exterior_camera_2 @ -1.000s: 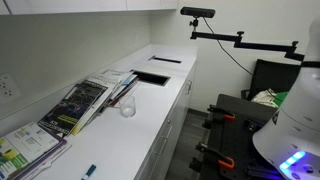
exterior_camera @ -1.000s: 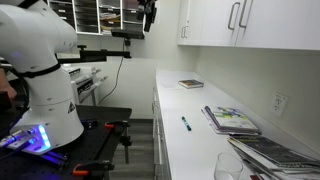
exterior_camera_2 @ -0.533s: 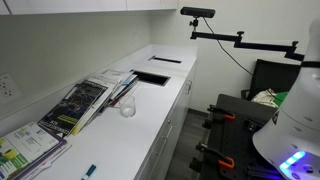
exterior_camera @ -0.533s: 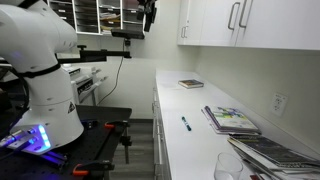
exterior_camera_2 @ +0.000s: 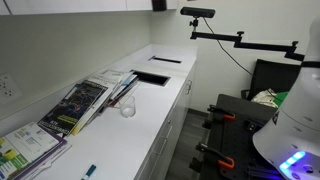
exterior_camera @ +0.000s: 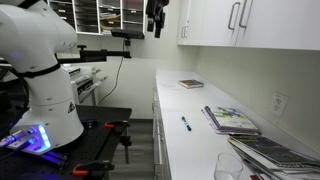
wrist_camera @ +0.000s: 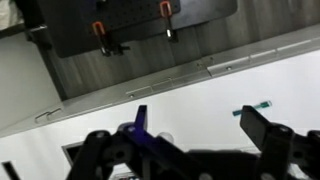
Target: Put the green marker in the glass cup
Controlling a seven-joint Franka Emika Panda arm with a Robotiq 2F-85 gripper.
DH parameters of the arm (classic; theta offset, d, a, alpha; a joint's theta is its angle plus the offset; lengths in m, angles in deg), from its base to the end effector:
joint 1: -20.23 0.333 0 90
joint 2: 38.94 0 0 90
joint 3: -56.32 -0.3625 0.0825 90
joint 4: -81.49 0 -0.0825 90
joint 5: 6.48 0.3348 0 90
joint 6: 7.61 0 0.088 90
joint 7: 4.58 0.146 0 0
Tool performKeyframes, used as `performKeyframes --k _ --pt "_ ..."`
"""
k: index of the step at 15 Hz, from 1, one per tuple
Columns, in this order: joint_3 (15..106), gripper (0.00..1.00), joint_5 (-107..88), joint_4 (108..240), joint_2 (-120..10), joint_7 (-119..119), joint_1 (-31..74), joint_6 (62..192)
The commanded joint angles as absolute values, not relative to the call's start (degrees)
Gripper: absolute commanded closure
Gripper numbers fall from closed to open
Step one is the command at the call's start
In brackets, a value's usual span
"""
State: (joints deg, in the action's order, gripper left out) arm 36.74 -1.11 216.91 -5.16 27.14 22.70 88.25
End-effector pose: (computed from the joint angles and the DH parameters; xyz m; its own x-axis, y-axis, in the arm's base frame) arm 0.2583 0.1411 0.5262 0.9663 -0.2515 -0.0551 -0.2413 -0.9593 0.1469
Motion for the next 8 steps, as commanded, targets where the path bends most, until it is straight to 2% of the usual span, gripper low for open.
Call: performKeyframes --k 1,4,8 --pt "36.7 0.0 3.5 221.8 -10.4 33.7 22.2 104.5" --pt "36.2 0.0 7.3 224.6 -22.0 38.8 22.4 122.1" --pt "38.6 0.0 11.4 220.5 -42.2 42.8 24.6 140.2"
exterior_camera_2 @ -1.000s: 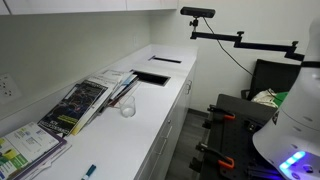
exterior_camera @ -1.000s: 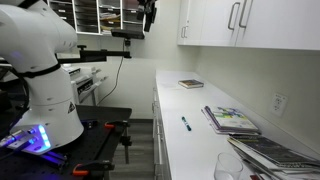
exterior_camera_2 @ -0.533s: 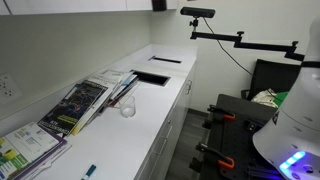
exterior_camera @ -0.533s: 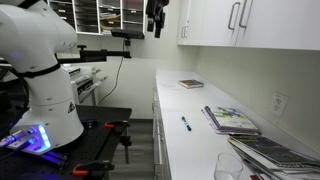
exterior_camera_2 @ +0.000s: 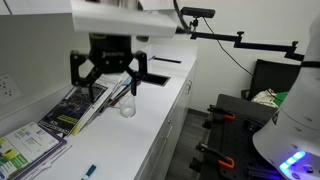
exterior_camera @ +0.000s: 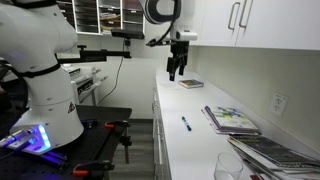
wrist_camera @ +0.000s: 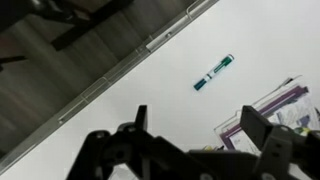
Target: Put the green marker in the glass cup
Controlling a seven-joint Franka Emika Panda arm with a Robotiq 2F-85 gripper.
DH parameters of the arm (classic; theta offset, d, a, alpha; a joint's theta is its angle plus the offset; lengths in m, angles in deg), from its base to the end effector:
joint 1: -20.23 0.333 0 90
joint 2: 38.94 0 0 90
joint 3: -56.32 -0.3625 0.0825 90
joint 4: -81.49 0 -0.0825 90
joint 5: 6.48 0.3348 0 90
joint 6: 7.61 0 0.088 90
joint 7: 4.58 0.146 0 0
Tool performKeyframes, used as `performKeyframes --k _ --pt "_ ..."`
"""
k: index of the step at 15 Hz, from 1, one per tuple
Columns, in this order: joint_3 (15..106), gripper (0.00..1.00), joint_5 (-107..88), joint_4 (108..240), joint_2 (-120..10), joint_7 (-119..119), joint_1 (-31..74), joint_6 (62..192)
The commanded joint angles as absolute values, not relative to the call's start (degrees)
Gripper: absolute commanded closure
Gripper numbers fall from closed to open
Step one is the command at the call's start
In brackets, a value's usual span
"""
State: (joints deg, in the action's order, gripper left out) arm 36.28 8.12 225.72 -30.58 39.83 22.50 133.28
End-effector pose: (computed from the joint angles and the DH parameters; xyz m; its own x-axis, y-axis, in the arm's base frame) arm 0.3884 0.1668 0.3795 0.8381 -0.5443 -0.0370 -0.5437 -0.8276 -0.1395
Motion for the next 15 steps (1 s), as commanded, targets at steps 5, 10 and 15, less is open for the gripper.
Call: performKeyframes --k 5,10,15 --pt "42.5 0.0 22.0 204.6 -66.2 42.9 28.6 148.9" --pt "46.3 0.0 27.1 190.5 -81.5 49.0 33.6 147.9" --pt "50.7 0.0 24.7 186.8 -87.3 56.8 38.3 147.2"
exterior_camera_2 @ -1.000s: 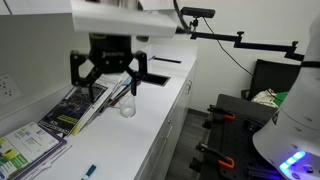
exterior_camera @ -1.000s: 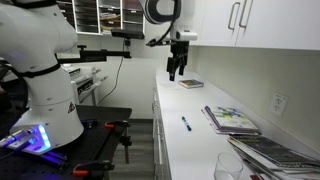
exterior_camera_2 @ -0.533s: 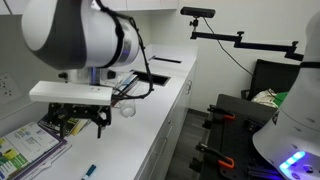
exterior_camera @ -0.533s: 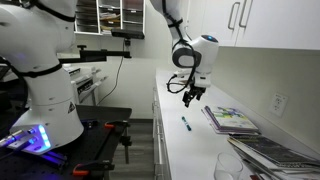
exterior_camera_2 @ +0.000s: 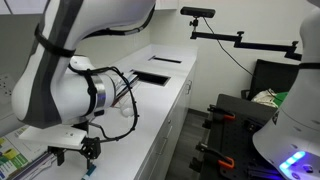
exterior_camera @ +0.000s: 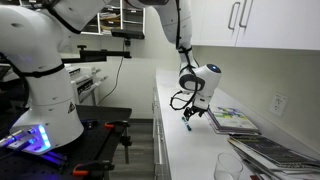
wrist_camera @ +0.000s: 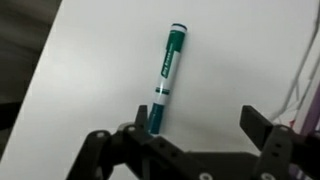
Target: Put the green marker in the glass cup
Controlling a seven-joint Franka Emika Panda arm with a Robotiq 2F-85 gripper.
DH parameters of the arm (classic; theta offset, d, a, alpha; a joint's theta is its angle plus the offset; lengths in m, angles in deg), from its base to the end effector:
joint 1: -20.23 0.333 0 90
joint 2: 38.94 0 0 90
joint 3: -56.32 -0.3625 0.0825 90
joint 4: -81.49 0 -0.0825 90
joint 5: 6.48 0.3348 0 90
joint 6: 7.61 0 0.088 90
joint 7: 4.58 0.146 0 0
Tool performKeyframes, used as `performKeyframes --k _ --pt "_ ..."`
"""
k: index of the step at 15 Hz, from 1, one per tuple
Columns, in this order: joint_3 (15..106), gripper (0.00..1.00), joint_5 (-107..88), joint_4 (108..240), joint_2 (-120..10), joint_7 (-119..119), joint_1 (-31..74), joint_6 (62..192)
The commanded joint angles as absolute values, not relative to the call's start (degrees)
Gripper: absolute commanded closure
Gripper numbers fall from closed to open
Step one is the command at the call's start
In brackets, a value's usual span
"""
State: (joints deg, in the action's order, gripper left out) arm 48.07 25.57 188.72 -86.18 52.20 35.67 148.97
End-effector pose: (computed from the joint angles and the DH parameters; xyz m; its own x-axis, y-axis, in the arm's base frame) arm 0.5859 0.2378 0.1111 0.4146 -0.8572 -0.3054 -0.9097 -0.3986 -0.1162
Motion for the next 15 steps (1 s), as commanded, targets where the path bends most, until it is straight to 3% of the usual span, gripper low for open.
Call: performKeyframes --k 1,9,11,12,15 --pt "50.9 0.0 24.5 186.5 -87.9 57.4 38.7 147.1" --pt "52.4 0.03 23.8 187.4 -89.2 61.4 40.5 147.3" --pt "53.4 0.28 23.5 187.0 -90.3 62.8 40.9 147.5" --pt "53.5 0.3 23.5 186.7 -90.7 62.9 40.8 147.4" --pt "54.2 0.54 22.6 186.3 -91.8 63.4 41.1 147.9"
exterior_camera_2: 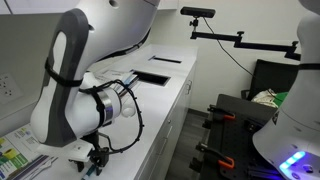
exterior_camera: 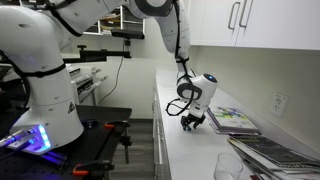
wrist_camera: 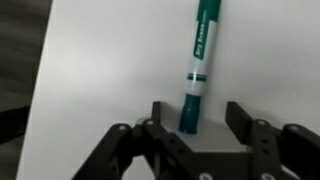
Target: Put the green marker in the glass cup
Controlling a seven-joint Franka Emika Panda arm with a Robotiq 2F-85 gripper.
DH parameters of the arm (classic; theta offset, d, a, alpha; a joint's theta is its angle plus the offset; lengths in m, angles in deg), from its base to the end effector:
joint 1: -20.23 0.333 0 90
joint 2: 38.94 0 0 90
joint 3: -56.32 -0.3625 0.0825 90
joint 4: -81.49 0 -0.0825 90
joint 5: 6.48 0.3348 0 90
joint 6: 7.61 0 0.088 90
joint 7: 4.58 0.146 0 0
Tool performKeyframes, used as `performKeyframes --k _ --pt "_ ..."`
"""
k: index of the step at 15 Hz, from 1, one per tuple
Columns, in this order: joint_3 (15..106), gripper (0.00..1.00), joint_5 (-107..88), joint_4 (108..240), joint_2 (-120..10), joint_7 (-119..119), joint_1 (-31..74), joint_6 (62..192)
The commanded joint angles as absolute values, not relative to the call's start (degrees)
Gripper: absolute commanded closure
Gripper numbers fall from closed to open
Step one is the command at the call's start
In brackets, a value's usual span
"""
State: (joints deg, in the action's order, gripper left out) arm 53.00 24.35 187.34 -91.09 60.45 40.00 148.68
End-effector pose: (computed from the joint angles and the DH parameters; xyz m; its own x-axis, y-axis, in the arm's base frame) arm 0.5749 0.2314 0.0613 0.3038 -0.9189 -0.2516 -0.9501 -0.3120 -0.0080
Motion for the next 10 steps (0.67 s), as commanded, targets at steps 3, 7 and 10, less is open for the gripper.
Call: performKeyframes --k 3,7,10 --pt "54.7 0.74 21.4 186.2 -91.2 64.6 41.8 147.6" --pt "59.6 1.0 16.8 187.6 -89.8 71.6 46.6 146.5" --pt "65.0 0.95 11.5 189.1 -88.4 79.1 51.1 145.8"
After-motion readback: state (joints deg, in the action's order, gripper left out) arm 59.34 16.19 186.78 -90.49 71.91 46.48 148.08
